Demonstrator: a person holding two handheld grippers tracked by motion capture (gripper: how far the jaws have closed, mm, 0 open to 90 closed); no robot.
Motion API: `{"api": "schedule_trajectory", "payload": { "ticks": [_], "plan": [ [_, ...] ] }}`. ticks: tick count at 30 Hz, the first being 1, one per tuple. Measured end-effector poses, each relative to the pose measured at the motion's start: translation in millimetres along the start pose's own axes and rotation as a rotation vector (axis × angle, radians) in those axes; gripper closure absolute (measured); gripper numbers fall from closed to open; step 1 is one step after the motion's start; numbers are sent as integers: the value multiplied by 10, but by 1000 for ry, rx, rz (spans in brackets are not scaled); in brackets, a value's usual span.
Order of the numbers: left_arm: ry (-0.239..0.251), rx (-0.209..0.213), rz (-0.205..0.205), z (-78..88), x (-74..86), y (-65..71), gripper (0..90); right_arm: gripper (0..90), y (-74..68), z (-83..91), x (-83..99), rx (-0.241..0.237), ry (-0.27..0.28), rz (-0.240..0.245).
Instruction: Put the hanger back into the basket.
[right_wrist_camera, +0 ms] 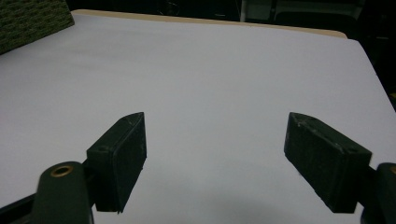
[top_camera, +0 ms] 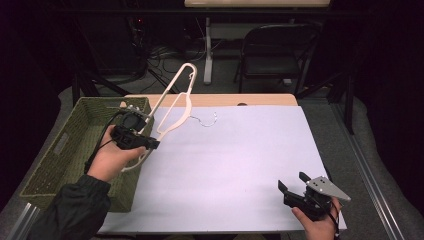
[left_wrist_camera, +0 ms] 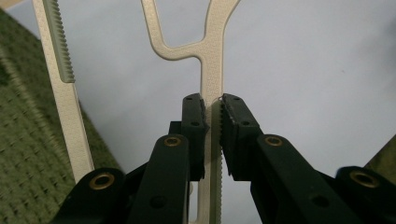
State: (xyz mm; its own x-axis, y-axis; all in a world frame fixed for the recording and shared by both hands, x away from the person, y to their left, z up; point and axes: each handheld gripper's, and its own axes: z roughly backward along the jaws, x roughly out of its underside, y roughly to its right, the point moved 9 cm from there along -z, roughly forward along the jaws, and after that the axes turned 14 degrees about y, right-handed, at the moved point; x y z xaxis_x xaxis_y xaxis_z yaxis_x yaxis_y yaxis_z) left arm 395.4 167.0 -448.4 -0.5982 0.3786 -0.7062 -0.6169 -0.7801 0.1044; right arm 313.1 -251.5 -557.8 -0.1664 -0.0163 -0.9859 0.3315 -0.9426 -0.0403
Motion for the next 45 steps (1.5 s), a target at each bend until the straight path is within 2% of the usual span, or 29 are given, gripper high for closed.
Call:
{"api": "schedule_trajectory", "payload": {
  "ticks": [2,3,4,5,10,11,12,15,17,18,21,23,24,25,26,27,28,30,32,36,37,39,40,41,45],
  "plan": [
    [3,-3,7,21,15,-35,803,210,-1,2,4,0,-4,-2],
    [6,-11,26,62,50,-103,803,210,-2,-8,1,3,6,-4],
    [6,-11,26,62,50,-103,803,211,-2,-8,2,2,5,-5],
    [12,-26,42,96,84,-171,803,210,-2,-9,2,2,5,-5],
    [29,-43,88,175,171,-335,803,210,-7,-2,7,1,-4,-3],
    [29,-43,88,175,171,-335,803,210,-7,-2,7,1,-4,-3],
    [46,-42,141,205,198,-377,803,210,-7,-4,8,0,-4,-1],
    [71,-51,167,256,236,-443,803,210,-7,-11,7,2,1,-1],
    [95,-44,202,288,257,-474,803,211,-13,-5,11,-1,-8,-2],
    [95,-44,202,288,257,-474,803,211,-13,-5,11,-1,-8,-2],
    [138,-28,265,355,310,-541,803,210,-16,-5,10,-1,-5,-1],
    [153,-27,279,372,321,-560,803,210,-14,-5,10,0,-5,-1],
    [174,-11,325,400,353,-579,803,210,-14,-5,13,-2,-8,-3],
    [174,-11,325,400,353,-579,803,210,-14,-5,13,-2,-8,-3],
    [192,4,354,424,393,-601,803,210,-14,-18,9,2,4,-3],
    [192,4,354,424,393,-601,803,210,-15,10,22,-6,-27,-1],
    [200,6,363,434,414,-612,803,210,-16,-20,8,1,7,-3],
    [209,-4,378,439,458,-638,803,210,-15,-20,10,1,5,-1],
    [226,14,407,446,511,-657,803,210,-18,-17,17,-3,-4,-1],
    [248,16,437,442,558,-687,803,210,-22,-10,16,-2,-9,1],
    [265,29,466,439,585,-706,803,210,-21,-10,18,-2,-10,0],
    [270,34,479,442,598,-715,803,210,-21,-38,10,3,19,-5],
    [273,40,491,443,613,-720,803,210,-21,-38,10,3,19,-5],
    [281,38,498,443,626,-728,803,210,-20,-11,24,-5,-12,-2],
    [307,57,528,466,684,-740,803,210,-18,-12,22,-3,-8,-3]
  ]
}}
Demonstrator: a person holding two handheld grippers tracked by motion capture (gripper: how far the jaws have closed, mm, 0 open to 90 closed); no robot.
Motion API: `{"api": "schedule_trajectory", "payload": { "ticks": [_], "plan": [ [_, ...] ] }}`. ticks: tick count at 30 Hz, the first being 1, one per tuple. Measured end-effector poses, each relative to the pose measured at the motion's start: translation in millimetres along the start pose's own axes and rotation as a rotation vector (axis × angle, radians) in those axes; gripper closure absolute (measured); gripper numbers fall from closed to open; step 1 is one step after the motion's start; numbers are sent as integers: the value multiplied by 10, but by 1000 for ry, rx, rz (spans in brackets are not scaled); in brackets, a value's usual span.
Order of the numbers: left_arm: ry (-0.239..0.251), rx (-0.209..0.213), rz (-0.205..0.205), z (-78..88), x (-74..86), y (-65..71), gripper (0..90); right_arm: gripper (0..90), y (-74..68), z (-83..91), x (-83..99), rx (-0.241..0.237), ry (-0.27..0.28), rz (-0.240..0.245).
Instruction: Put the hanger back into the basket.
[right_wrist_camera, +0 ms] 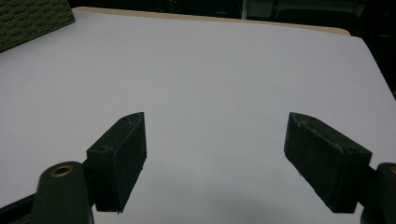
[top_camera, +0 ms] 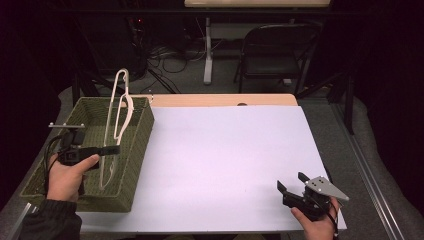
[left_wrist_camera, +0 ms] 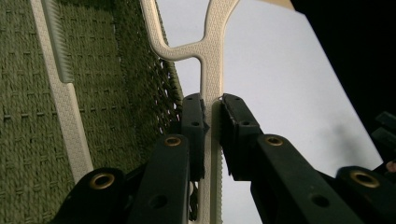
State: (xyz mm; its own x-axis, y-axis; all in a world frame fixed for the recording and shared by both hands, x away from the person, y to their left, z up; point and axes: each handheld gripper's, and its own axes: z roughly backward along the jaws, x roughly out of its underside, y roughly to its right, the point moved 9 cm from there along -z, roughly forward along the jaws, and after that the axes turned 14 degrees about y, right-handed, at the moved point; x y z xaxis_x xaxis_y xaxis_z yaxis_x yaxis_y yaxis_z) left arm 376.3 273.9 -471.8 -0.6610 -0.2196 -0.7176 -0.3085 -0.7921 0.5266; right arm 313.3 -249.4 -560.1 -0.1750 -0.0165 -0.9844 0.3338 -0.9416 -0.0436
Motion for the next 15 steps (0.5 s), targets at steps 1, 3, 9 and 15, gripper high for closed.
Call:
{"api": "schedule_trajectory", "payload": {
  "ticks": [1,3,9,15],
  "plan": [
    [20,2,21,21,12,-19,803,210,-1,-5,4,-2,0,-3],
    [33,2,31,33,24,-43,803,210,-2,-5,6,-2,-3,-3],
    [72,26,89,50,77,-88,803,210,-10,-9,8,-2,-2,-5],
    [106,33,112,22,82,-78,803,211,-13,-11,12,-4,-7,-10]
  ]
}}
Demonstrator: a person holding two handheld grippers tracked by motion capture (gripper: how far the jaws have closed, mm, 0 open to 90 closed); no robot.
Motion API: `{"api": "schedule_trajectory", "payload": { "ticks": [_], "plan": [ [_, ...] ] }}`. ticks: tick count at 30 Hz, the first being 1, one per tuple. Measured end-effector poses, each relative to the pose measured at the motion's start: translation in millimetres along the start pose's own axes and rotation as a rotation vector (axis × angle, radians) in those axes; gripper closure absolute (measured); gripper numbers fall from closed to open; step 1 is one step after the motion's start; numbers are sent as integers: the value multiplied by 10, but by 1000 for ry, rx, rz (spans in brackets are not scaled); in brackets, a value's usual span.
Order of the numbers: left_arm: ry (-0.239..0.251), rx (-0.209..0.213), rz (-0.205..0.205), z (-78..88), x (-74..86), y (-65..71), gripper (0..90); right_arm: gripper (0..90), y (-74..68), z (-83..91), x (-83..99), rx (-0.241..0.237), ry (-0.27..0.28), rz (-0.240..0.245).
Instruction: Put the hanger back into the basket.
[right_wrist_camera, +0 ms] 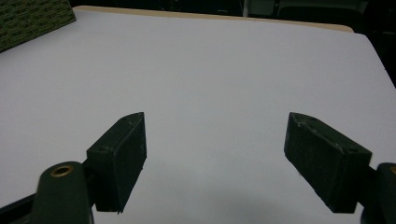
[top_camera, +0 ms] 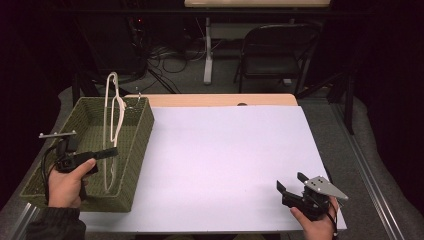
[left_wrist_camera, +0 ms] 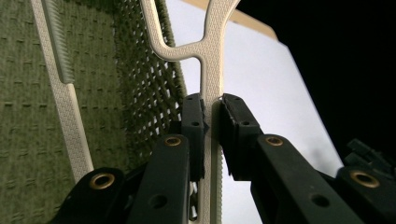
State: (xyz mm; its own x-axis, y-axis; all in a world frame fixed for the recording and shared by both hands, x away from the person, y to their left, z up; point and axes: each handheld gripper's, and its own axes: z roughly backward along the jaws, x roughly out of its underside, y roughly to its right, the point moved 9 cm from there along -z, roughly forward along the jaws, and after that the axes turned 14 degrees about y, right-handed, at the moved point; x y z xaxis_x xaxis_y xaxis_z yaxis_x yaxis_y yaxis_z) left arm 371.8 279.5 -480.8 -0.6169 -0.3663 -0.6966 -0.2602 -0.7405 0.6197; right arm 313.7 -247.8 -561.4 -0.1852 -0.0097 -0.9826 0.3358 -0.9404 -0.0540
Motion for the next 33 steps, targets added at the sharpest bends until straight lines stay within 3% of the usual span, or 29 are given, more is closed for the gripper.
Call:
{"api": "schedule_trajectory", "payload": {
  "ticks": [13,16,18,29,33],
  "plan": [
    [89,-24,91,61,95,-145,803,210,5,-8,9,-3,1,-2],
    [126,-14,156,94,107,-183,802,210,-2,-12,14,-6,-4,-2],
    [164,6,231,115,119,-225,803,210,-3,-19,8,-3,8,-3],
    [200,30,321,111,201,-275,802,210,0,-19,8,-5,4,-4],
    [195,15,324,113,223,-293,800,210,-1,-19,3,-5,8,-3]
  ]
}}
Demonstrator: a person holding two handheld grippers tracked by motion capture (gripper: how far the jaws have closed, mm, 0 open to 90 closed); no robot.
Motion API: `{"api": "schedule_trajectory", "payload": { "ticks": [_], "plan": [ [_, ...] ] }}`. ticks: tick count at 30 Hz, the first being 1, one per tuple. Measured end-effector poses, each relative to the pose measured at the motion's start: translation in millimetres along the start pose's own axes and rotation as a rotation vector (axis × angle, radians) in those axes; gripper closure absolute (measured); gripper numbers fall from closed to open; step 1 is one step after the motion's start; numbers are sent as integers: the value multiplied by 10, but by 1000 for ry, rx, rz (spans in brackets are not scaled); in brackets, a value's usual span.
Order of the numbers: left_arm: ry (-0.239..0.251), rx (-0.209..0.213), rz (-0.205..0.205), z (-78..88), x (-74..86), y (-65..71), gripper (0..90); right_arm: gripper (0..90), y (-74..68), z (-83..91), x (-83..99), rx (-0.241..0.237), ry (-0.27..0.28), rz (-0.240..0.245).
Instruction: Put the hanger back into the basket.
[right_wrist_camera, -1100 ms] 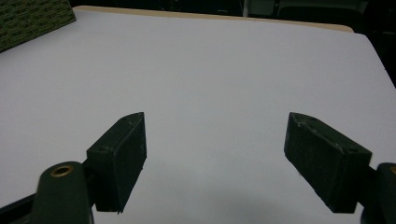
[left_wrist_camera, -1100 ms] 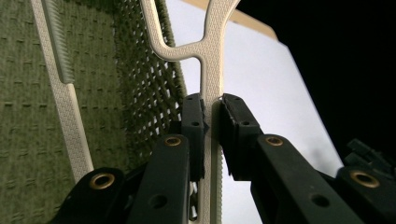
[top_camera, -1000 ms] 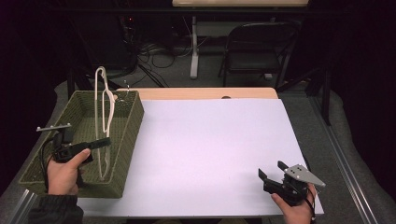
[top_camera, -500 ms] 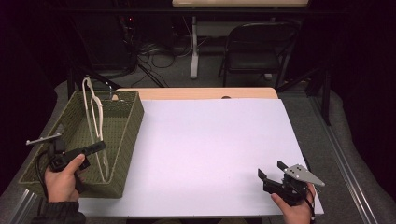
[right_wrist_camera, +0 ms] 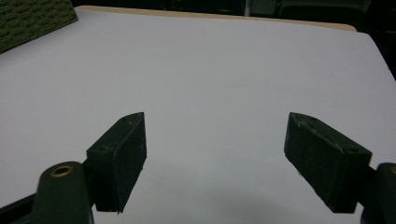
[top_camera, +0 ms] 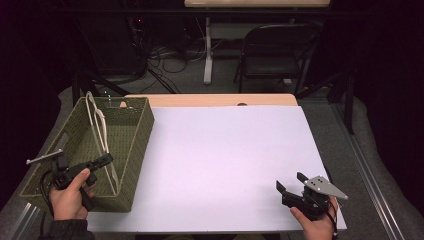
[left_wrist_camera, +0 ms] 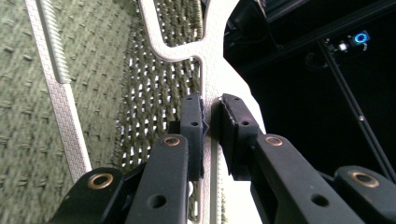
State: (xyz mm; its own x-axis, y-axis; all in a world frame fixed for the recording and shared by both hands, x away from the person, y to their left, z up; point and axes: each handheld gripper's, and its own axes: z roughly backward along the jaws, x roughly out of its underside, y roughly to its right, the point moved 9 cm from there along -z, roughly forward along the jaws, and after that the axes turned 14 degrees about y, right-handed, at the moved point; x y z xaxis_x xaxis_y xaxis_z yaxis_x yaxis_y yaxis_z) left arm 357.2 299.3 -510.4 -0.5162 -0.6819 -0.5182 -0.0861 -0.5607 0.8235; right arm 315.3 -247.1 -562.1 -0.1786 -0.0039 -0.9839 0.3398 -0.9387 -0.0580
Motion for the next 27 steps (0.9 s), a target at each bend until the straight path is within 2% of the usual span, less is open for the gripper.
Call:
{"api": "schedule_trajectory", "payload": {
  "ticks": [5,6,9,13,16,18,19,20,21,23,24,25,26,27],
  "plan": [
    [-1,-8,15,10,6,-27,800,210,5,5,1,1,-3,1],
    [-6,-25,0,10,9,-34,800,210,4,1,0,-1,-1,0],
    [-12,-41,5,1,14,-47,799,210,3,7,0,-2,-7,4],
    [-15,-47,10,-1,15,-52,797,210,5,12,0,-2,-11,3],
    [-35,-53,4,-10,29,-50,794,210,8,5,-3,0,-2,1],
    [-59,-64,-38,-20,46,-38,753,210,9,7,-3,0,-2,2],
    [-33,-87,-81,-23,29,-31,612,210,11,16,-1,-2,-11,4],
    [-33,-87,-81,-23,29,-31,573,210,11,16,-1,-2,-11,4],
    [-23,-108,-103,-26,18,-43,538,210,13,5,-4,0,-1,-1],
    [-32,-130,-150,-28,19,-73,535,210,14,7,2,0,-8,-2],
    [-50,-170,-194,-15,22,-93,508,210,13,7,5,-2,-9,-1],
    [-43,-190,-225,-10,9,-107,482,210,13,10,5,-1,-11,1],
    [-43,-190,-225,-10,9,-107,445,210,13,10,5,-1,-11,1],
    [-32,-225,-283,10,-24,-130,425,210,10,2,-2,0,-2,-2]
  ]
}}
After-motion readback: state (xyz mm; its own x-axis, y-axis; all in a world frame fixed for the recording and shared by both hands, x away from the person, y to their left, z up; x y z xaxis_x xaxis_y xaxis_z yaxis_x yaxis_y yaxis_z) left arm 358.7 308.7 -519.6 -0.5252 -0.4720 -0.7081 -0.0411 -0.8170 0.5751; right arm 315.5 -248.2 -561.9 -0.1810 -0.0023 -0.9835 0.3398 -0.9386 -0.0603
